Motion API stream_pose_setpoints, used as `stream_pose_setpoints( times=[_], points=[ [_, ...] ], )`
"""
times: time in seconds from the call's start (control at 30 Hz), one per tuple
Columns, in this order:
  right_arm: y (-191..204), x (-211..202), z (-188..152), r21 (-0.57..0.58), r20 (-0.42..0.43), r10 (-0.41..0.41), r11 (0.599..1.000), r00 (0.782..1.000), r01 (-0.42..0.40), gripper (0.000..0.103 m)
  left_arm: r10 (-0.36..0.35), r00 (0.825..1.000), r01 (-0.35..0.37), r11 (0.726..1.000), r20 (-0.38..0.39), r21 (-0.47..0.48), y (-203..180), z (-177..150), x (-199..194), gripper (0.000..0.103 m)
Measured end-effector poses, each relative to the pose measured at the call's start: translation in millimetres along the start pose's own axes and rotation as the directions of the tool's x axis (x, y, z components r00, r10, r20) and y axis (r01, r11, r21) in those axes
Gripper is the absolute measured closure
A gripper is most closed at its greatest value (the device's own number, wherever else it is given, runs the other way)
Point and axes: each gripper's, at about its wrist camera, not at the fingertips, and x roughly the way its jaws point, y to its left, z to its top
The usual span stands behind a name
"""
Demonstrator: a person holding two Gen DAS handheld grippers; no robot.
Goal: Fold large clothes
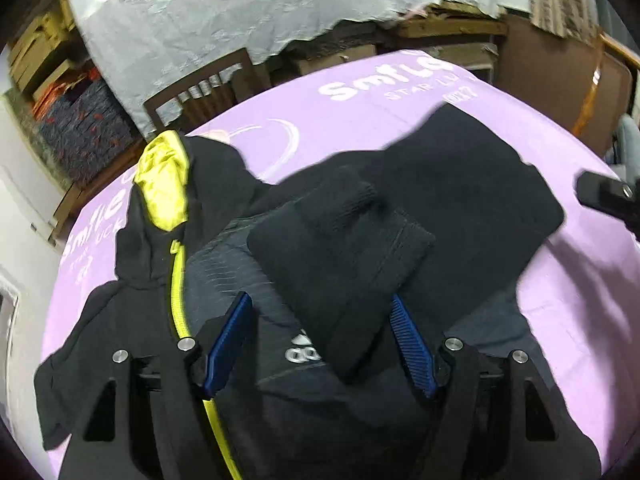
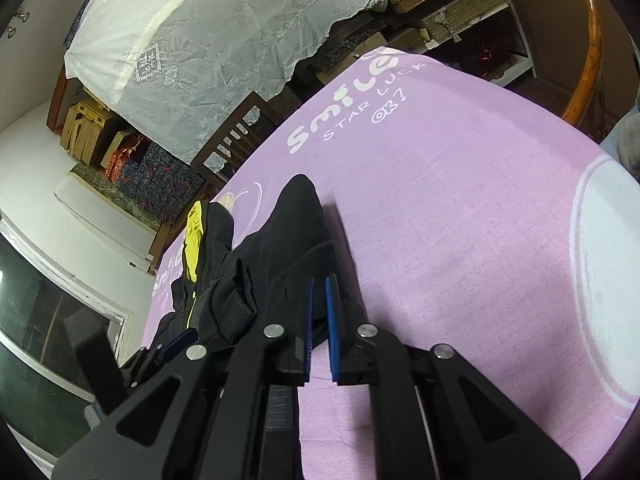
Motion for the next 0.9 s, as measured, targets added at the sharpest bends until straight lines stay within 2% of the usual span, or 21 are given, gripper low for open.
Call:
stream_pose_setpoints(
  times=[0.07,0.1,0.2,0.27,0.3,0.33,0.4,0.43,0.47,0.57,0.77,0.9],
  points=[
    [0,0,-1,0.001,0.003,-0.001,1.000,1.000,0.001,0.096,-0.010,1.000,0.010,0.998,0.001,-0.058,15,1,0,0.039],
    [0,0,-1,0.003,0.003,-0.001,1.000,1.000,0.001,0.096,-0.038,0.999,0.037,0.993,-0.001,-0.116,29,0,-1,0.039],
    [-1,1,-2,0.006,0.005,-0.001,1.000,1.000,0.001,0.096,-0.114,0.993,0.113,0.959,0.011,-0.260,58,-3,-5,0.038],
    [0,2,-3,0.001,0.004,-0.002,1.000,1.000,0.002,0.096,-0.155,0.988,0.145,0.943,-0.007,-0.299,65,-4,0,0.041],
    [1,3,-4,-0.003,0.001,-0.001,1.000,1.000,0.001,0.096,-0.171,0.985,0.159,0.938,-0.012,-0.309,65,-4,2,0.044],
    [1,3,-5,-0.006,0.000,-0.001,1.000,1.000,0.001,0.096,-0.189,0.982,0.175,0.932,-0.012,-0.318,65,-4,3,0.057],
    [2,3,-5,-0.013,-0.001,0.000,1.000,1.000,0.000,0.096,-0.181,0.984,0.169,0.934,-0.006,-0.315,64,-4,2,0.067],
    [3,2,-5,-0.012,0.001,0.001,1.000,1.000,-0.001,0.096,-0.183,0.983,0.174,0.933,0.000,-0.315,64,-3,1,0.077],
    [3,2,-4,-0.010,0.002,0.003,1.000,1.000,-0.003,0.096,-0.194,0.981,0.186,0.928,0.007,-0.323,67,-3,-2,0.082],
    [4,0,-4,-0.012,0.008,0.010,1.000,1.000,-0.009,0.096,-0.204,0.978,0.206,0.913,0.044,-0.353,79,2,-14,0.085],
    [20,-3,-11,-0.086,0.009,0.048,0.995,0.999,-0.047,0.096,-0.136,0.982,0.176,0.913,0.134,-0.367,114,8,-56,0.085],
    [38,6,-19,-0.154,-0.026,0.060,0.986,0.998,-0.063,0.096,-0.106,0.986,0.148,0.911,0.129,-0.386,135,-4,-62,0.085]
  ],
)
